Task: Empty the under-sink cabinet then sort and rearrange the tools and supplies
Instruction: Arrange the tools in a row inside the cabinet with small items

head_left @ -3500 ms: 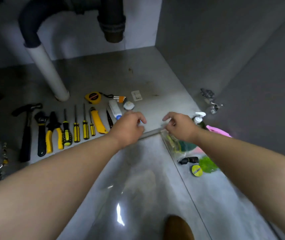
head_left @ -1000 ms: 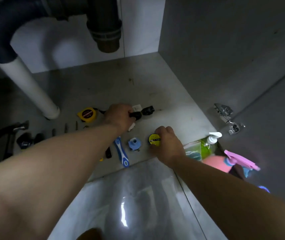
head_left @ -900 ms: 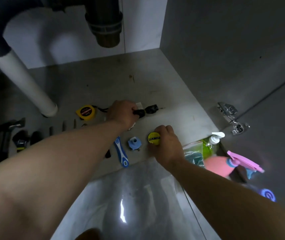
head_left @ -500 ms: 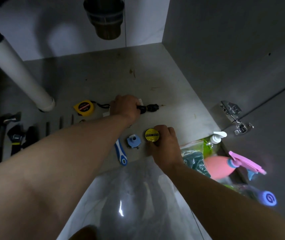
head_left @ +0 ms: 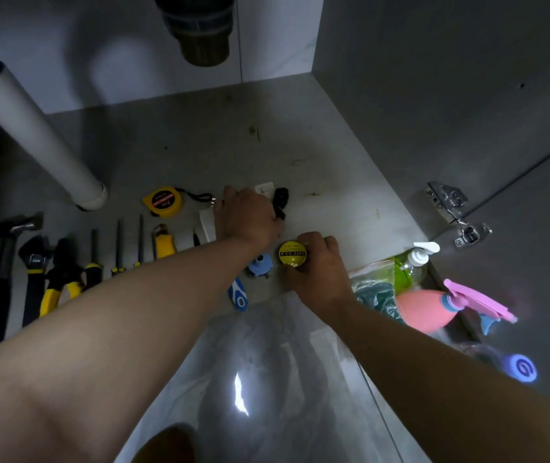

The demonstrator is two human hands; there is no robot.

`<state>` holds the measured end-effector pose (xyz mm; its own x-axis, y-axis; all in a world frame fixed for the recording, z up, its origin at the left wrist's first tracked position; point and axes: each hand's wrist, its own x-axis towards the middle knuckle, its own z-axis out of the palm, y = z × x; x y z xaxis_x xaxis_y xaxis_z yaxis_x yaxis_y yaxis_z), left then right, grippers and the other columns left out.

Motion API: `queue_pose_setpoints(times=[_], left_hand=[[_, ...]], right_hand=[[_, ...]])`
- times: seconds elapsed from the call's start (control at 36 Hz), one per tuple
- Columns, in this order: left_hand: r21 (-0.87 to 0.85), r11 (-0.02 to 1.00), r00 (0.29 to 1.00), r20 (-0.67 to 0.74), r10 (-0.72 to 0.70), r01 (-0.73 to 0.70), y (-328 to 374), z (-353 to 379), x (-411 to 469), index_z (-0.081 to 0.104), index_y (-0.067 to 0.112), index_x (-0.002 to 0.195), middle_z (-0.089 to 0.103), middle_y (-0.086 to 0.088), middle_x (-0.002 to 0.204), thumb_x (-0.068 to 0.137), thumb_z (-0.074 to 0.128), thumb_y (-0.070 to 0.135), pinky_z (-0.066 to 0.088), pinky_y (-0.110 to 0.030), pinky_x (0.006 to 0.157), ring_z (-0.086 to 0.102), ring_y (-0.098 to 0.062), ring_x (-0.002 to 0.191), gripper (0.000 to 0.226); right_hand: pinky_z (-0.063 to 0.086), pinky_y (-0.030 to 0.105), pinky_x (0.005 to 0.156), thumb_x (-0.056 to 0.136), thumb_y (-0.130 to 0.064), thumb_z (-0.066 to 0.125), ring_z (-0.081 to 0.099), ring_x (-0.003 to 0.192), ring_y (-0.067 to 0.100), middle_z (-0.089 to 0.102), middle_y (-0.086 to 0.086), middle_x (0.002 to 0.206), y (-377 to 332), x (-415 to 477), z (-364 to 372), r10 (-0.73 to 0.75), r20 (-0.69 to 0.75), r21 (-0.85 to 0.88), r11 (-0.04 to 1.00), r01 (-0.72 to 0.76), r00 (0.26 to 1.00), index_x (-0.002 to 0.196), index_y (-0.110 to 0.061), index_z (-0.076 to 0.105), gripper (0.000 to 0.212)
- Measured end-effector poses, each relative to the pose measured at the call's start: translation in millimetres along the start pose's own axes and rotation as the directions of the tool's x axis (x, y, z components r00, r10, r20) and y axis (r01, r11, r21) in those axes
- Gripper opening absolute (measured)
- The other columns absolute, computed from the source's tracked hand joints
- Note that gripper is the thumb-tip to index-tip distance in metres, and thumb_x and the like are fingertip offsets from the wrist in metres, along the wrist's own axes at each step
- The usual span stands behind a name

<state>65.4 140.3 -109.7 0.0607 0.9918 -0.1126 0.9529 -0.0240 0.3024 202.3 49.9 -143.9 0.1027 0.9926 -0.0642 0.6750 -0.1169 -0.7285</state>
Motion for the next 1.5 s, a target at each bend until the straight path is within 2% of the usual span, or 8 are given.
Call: queue_pose_setpoints(times=[0.19, 0.31, 0.42, 0.75, 0.92, 1.0, 1.11, 1.5], left_hand=[[-0.041, 0.991, 0.982, -0.143, 0.12, -0.127, -8.1, -0.4, -1.3, 0.069, 0.03, 0.084, 0.053, 0.002, 0.102, 0.084, 0.059, 0.048, 0.036, -0.038, 0.092, 0.041, -0.028, 0.115, 0.02], [-0.075, 0.942, 0.932, 0.138, 0.335, -0.328, -12.0, -7.4, 11.6, 0.061, 0.035, 0.135, 0.046, -0.002, 0.143, 0.097, 0.054, 0.022, 0.032, -0.042, 0.111, 0.037, -0.029, 0.134, 0.041], [-0.005, 0.911, 0.859, 0.334, 0.389, -0.411, -10.7, -12.0, 22.9, 0.054, 0.035, 0.144, 0.03, -0.003, 0.161, 0.101, 0.051, 0.019, 0.025, -0.043, 0.12, 0.028, -0.029, 0.147, 0.046], [-0.041, 0.942, 0.922, 0.197, 0.333, -0.332, -17.2, -9.3, 28.1, 0.061, 0.035, 0.136, 0.051, -0.008, 0.138, 0.09, 0.072, 0.038, 0.039, -0.046, 0.109, 0.047, -0.031, 0.13, 0.047], [-0.347, 0.919, 0.933, 0.227, 0.279, -0.19, -44.2, -39.9, 23.3, 0.067, 0.021, 0.126, 0.067, -0.003, 0.119, 0.095, 0.059, 0.01, 0.054, -0.036, 0.094, 0.065, -0.021, 0.11, 0.033], [-0.279, 0.929, 0.882, 0.336, 0.331, -0.243, -55.3, -46.0, 16.8, 0.067, 0.025, 0.125, 0.065, 0.005, 0.115, 0.088, 0.076, 0.022, 0.049, -0.02, 0.084, 0.063, -0.011, 0.104, 0.037], [-0.136, 0.917, 0.879, 0.263, 0.399, -0.375, -56.4, -40.8, 11.6, 0.07, 0.025, 0.122, 0.054, 0.0, 0.111, 0.084, 0.081, 0.022, 0.045, -0.025, 0.083, 0.053, -0.012, 0.095, 0.04], [-0.15, 0.901, 0.897, 0.116, 0.426, -0.408, -59.4, -29.9, 3.4, 0.073, 0.016, 0.117, 0.06, -0.005, 0.119, 0.088, 0.077, 0.021, 0.038, -0.021, 0.084, 0.056, -0.017, 0.102, 0.03]], right_hand=[[0.051, 0.04, 0.08, 0.077, -0.012, 0.071, 0.054, 0.095, 0.027, 0.049, 0.007, 0.112, 4.1, 0.8, 0.5, -0.009, -0.003, -0.016, 1.0, 0.009, 1.0, 0.114, -0.015, 0.057, 0.04], [0.052, 0.04, 0.078, 0.078, -0.014, 0.071, 0.054, 0.094, 0.027, 0.048, 0.006, 0.112, 5.1, 0.2, 2.9, -0.01, -0.024, -0.033, 0.999, 0.01, 1.0, 0.114, -0.016, 0.057, 0.039], [0.05, 0.036, 0.074, 0.079, -0.016, 0.072, 0.054, 0.092, 0.024, 0.047, 0.004, 0.111, 6.9, 0.6, 3.9, -0.026, -0.026, -0.035, 0.999, 0.025, 0.999, 0.114, -0.017, 0.056, 0.038], [0.051, 0.041, 0.078, 0.079, -0.019, 0.07, 0.052, 0.1, 0.027, 0.048, 0.006, 0.114, 5.6, 2.7, 3.9, -0.052, -0.003, -0.053, 0.997, 0.052, 0.999, 0.116, -0.017, 0.055, 0.039], [0.044, 0.033, 0.079, 0.076, -0.035, 0.071, 0.046, 0.104, 0.022, 0.049, 0.005, 0.114, 3.9, 1.0, -2.4, -0.099, -0.04, -0.114, 0.989, 0.094, 0.994, 0.12, -0.019, 0.055, 0.05], [0.043, 0.035, 0.079, 0.075, -0.042, 0.064, 0.045, 0.099, 0.021, 0.05, 0.002, 0.107, -3.2, -1.6, -8.1, -0.259, -0.089, -0.246, 0.942, 0.231, 0.962, 0.113, -0.019, 0.059, 0.044], [0.041, 0.038, 0.077, 0.078, -0.041, 0.064, 0.049, 0.098, 0.028, 0.061, 0.003, 0.103, -16.6, -7.4, -4.8, -0.422, -0.011, -0.351, 0.85, 0.392, 0.906, 0.111, -0.02, 0.067, 0.039], [0.027, 0.032, 0.074, 0.085, -0.037, 0.063, 0.048, 0.099, 0.025, 0.062, -0.001, 0.096, -31.0, -15.0, 5.6, -0.407, 0.074, -0.401, 0.824, 0.4, 0.911, 0.101, -0.024, 0.07, 0.021]])
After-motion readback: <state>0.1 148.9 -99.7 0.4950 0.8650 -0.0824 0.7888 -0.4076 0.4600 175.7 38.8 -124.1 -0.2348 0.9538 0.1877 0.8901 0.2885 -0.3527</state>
